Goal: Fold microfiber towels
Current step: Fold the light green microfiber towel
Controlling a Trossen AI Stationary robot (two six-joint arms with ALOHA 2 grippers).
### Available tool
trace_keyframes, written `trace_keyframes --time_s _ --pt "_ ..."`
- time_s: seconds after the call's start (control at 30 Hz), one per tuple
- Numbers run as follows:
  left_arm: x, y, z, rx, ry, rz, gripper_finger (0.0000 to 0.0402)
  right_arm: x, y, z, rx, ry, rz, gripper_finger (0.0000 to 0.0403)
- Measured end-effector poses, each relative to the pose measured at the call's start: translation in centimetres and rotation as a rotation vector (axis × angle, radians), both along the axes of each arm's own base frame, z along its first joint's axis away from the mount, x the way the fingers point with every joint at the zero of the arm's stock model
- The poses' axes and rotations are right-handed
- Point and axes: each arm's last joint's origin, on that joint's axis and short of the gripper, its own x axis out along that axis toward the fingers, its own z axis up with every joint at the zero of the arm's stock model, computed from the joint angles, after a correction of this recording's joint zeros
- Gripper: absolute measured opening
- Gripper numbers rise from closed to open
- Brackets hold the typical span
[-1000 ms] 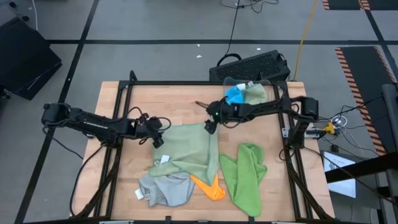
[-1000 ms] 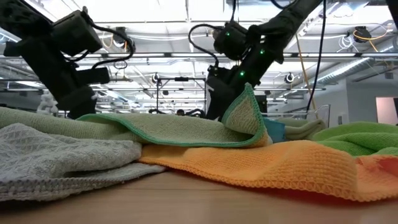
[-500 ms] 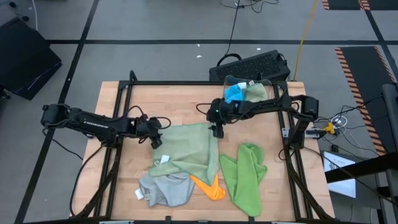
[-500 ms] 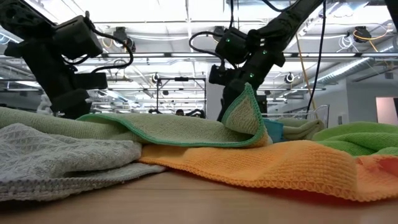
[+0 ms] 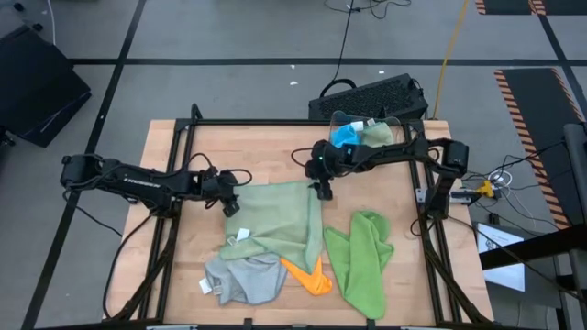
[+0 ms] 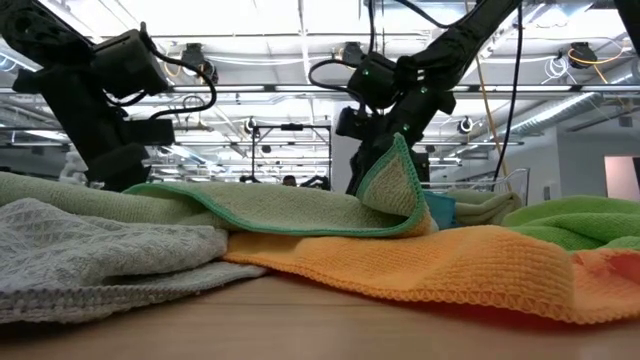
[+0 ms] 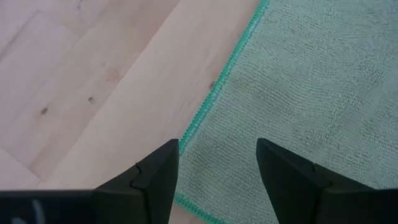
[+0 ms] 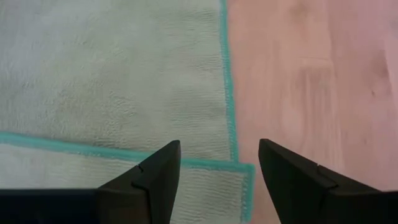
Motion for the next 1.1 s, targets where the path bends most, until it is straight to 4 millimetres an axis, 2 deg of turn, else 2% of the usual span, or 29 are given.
trace_keyframes --time_s 0.33,0.53,0.73,0.97,1.1 --pt "1.5 -0.6 1.0 0.01 -0.171 -0.082 0.0218 0.0 0.4 -0.1 -0.143 0.023 0.139 0.0208" --pt "2.6 -1.8 2.0 0.006 -0.324 -0.129 0.0218 0.2 0.5 0.2 -0.218 0.043 0.253 0.0208" --pt "3.3 -3.5 2.7 -0.009 -0.429 -0.074 0.0218 0.0 0.8 -0.4 -0.255 0.114 0.32 0.0201" --pt "6.4 -6.9 4.4 0.028 -0.444 -0.117 0.0218 0.0 1.0 -0.8 -0.264 0.144 0.355 0.0158" --pt "8.8 -8.4 4.9 0.061 -0.426 -0.141 0.0218 -0.1 1.1 -0.9 -0.259 0.166 0.369 0.0097"
